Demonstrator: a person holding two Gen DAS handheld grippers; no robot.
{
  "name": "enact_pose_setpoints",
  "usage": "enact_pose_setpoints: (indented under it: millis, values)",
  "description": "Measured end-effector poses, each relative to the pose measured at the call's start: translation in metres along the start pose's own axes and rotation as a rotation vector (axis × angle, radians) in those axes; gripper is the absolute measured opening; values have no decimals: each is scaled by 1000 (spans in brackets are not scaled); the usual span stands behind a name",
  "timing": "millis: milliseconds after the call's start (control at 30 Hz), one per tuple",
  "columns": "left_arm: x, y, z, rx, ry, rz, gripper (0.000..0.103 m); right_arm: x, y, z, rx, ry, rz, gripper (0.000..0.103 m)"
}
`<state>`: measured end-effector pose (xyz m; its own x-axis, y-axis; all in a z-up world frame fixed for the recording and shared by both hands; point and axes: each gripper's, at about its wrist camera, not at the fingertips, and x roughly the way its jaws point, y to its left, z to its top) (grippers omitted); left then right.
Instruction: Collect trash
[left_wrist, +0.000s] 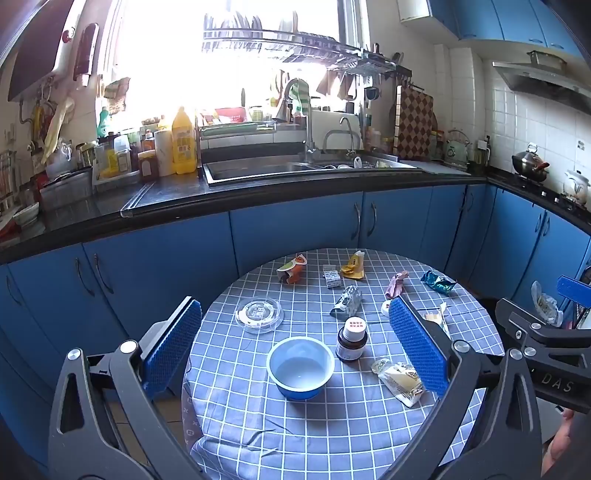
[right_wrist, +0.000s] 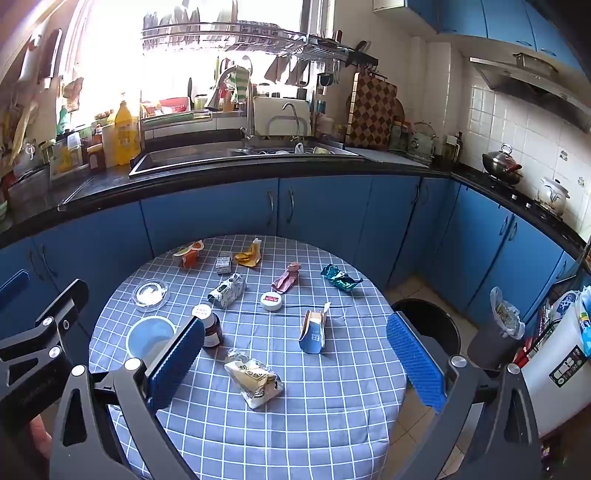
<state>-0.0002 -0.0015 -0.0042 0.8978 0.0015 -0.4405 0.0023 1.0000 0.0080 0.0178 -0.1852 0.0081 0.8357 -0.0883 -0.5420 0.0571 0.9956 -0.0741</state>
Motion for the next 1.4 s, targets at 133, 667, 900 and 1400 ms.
enact_pose_setpoints:
  millis: [133,667,900,1400]
  values:
    - [4,-1,-3,1,4,-2,100,-1,3,2,2,-1,1,96]
    - [6,0,-3,-6,13,-9,100,0,0,1,4,1,2,96]
    - [5,0,-2,-5,11,-8,100,0,0,1,5,2,3,96]
    - [5,0,-1,-4,12,-9,100,0,0,1,4,3,3,96]
